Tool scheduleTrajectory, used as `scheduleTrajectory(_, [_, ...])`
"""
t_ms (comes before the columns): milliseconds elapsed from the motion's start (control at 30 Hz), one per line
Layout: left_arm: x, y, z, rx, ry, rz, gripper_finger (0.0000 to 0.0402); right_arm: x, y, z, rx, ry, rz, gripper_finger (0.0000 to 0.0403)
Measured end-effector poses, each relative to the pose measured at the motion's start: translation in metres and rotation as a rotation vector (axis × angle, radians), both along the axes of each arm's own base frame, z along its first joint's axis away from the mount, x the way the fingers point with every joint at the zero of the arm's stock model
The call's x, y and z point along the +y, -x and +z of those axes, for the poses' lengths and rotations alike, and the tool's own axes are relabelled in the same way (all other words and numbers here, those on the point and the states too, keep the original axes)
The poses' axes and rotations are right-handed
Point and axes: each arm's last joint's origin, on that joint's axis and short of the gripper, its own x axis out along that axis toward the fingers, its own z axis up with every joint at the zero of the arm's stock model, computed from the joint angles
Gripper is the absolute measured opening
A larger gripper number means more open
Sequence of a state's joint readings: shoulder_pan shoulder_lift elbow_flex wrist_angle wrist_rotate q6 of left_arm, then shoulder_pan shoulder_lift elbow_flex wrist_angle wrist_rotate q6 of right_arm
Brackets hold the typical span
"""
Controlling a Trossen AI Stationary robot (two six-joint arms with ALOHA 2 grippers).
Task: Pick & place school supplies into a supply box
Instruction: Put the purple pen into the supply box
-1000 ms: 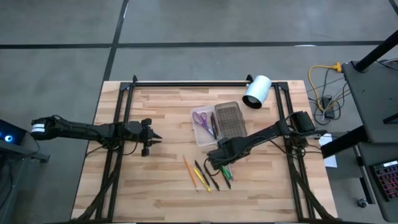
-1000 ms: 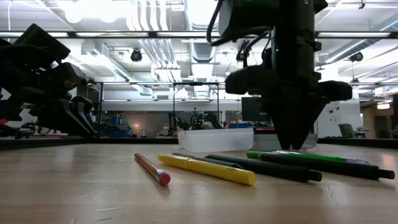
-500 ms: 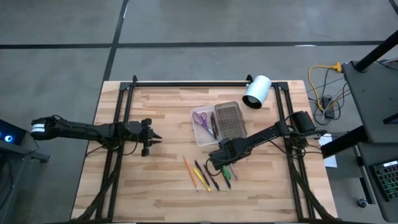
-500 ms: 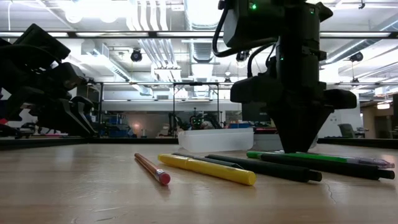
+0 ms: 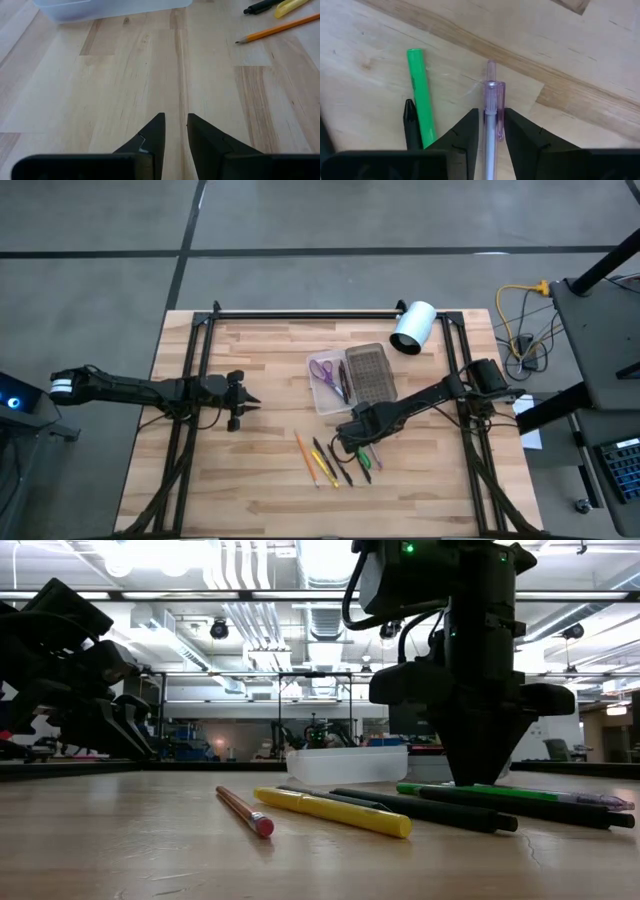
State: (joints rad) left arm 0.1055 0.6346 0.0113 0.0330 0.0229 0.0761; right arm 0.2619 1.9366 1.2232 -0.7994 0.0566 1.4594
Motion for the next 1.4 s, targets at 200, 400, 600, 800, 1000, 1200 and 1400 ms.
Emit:
scheduleTrajectory(200, [0.000,0.000,0.000,0.000,0.000,0.000,0.0066,0.000,0.000,0.000,-0.003,0.019,0.028,0.0072])
scheduleTrajectory(400, [0.000,0.000,0.000,0.000,0.000,0.000,0.0067,-0.001,-0.001,0.000,-0.012,0.040,0.050,0.0067])
scheduleTrajectory(600, [0.000,0.000,0.000,0.000,0.000,0.000,0.0066,-0.001,-0.001,0.000,-0.015,0.019,-0.053,0.0050])
scheduleTrajectory(800, [0.000,0.000,0.000,0.000,0.000,0.000,0.0067,0.000,-0.002,0.003,-0.027,-0.006,-0.042,0.0017])
scheduleTrajectory(1000, [0.000,0.000,0.000,0.000,0.000,0.000,0.0066,0.002,-0.014,0.013,-0.083,0.030,0.032,0.0014])
scheduleTrajectory(1200, [0.000,0.000,0.000,0.000,0.000,0.000,0.0066,-0.001,-0.034,0.038,-0.199,0.141,0.125,0.0005])
scheduleTrajectory(1400, [0.000,0.000,0.000,0.000,0.000,0.000,0.0066,-0.005,-0.047,0.058,-0.262,0.185,0.203,0.0006])
